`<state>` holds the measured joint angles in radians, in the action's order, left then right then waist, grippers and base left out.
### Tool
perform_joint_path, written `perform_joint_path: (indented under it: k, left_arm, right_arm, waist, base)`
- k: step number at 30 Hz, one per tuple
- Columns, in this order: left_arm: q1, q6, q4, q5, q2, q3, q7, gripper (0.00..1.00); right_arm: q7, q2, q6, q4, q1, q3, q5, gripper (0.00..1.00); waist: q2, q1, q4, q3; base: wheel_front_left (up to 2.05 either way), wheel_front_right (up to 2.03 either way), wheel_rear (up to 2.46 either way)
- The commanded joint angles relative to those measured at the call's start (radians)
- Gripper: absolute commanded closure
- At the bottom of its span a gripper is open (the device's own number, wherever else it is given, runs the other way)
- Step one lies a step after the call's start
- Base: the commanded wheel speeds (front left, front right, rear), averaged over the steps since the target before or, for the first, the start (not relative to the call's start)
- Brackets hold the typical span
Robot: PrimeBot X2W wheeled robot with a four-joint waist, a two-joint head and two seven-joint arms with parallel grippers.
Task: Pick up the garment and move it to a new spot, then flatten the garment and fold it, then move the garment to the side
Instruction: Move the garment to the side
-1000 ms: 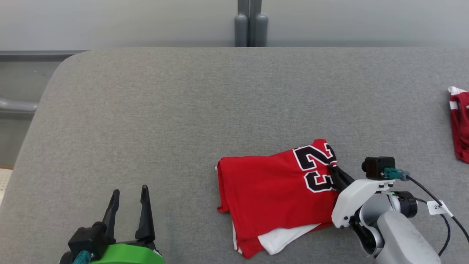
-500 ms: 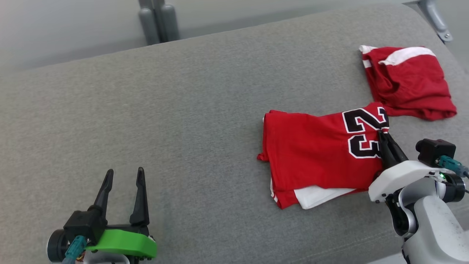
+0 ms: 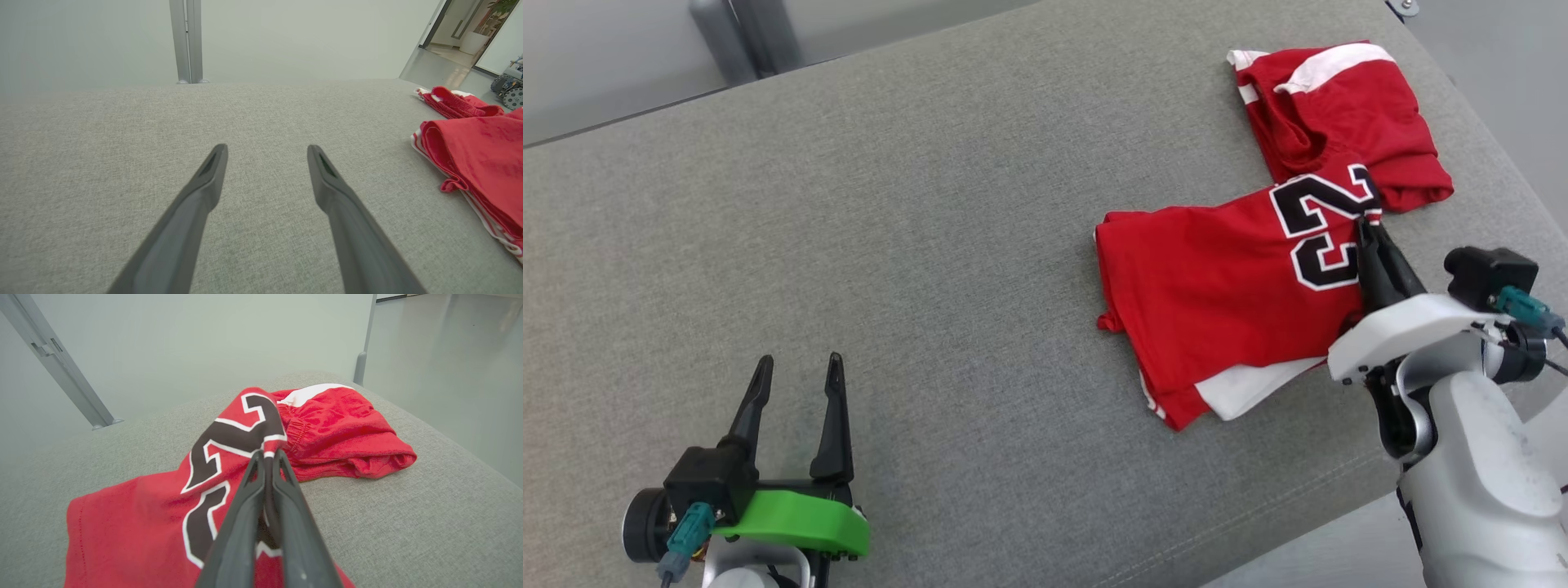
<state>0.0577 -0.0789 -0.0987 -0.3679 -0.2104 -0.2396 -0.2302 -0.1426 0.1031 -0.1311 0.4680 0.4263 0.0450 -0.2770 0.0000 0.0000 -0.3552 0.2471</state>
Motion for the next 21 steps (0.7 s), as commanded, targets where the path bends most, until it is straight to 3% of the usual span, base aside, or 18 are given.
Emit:
perform_joint_path:
  k: [1, 12, 21]
  left_arm:
    - [0.009, -0.003, -0.001, -0.005, 0.003, 0.001, -0.007, 0.00]
    - [-0.010, -0.001, -0.029, -0.019, 0.039, -0.002, -0.027, 0.00]
    - [-0.014, 0.012, -0.040, -0.014, 0.043, -0.004, -0.032, 0.00]
  right_arm:
    - [0.001, 0.005, 0.001, 0.008, 0.037, 0.005, 0.004, 1.00]
    - [0.023, 0.113, 0.001, 0.150, 0.223, 0.088, 0.049, 1.00]
    - [-0.021, 0.208, 0.001, 0.255, 0.321, 0.157, 0.125, 1.00]
  waist:
    - [0.0000, 0.0000, 0.035, -0.011]
    - [0.0000, 0.0000, 0.165, -0.045]
    - [0.0000, 0.0000, 0.218, -0.039]
  base:
    - [0.00, 0.00, 0.00]
    - [0.00, 0.00, 0.00]
    - [0.00, 0.00, 0.00]
